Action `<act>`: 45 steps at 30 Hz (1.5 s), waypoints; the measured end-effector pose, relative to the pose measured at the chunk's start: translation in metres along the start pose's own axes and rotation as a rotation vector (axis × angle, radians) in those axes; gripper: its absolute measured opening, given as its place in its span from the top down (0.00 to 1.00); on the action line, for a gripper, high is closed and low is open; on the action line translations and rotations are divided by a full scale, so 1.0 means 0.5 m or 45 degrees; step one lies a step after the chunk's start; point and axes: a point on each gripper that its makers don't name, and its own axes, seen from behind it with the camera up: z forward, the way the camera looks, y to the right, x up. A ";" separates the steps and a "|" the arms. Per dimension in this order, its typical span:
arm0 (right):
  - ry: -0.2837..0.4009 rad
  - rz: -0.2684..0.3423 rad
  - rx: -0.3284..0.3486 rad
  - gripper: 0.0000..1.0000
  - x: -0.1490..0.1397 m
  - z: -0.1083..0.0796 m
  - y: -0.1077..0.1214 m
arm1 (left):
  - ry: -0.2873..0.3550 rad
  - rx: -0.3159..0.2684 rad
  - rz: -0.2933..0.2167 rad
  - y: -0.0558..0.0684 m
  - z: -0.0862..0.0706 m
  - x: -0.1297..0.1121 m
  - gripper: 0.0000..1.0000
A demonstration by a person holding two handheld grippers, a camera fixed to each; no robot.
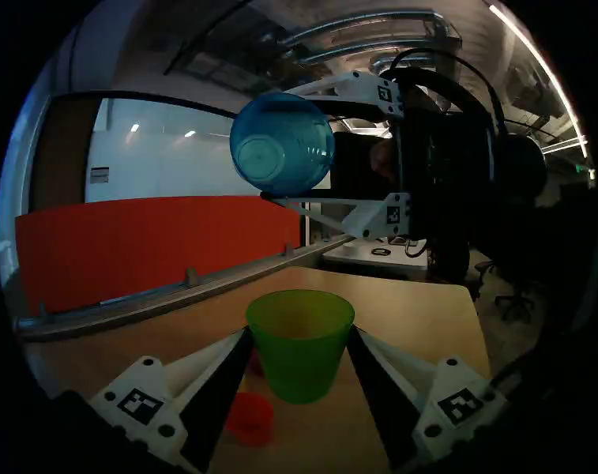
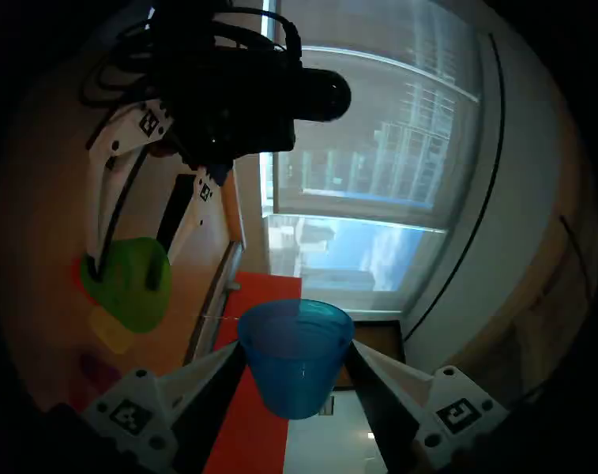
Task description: Pour water
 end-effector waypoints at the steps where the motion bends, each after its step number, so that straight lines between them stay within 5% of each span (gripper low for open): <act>1: 0.000 -0.001 0.001 0.12 0.001 0.000 -0.001 | 0.001 0.000 0.000 0.000 0.000 0.001 0.16; 9: 0.002 0.081 -0.001 0.12 0.000 -0.003 -0.003 | 0.006 0.001 -0.001 0.000 -0.002 0.008 0.16; 18: 0.017 0.420 -0.013 0.12 -0.007 -0.019 -0.010 | 0.007 0.004 0.004 0.001 -0.006 0.010 0.16; 27: 0.016 0.888 0.002 0.12 -0.014 -0.034 -0.030 | 0.009 0.011 0.010 -0.001 -0.009 0.016 0.16; 38: -0.001 1.548 0.026 0.12 -0.052 -0.035 -0.045 | 0.010 0.020 0.011 -0.007 -0.013 0.022 0.16; 45: 0.020 1.846 0.058 0.12 -0.061 -0.038 -0.048 | 0.010 0.020 0.014 -0.007 -0.011 0.024 0.16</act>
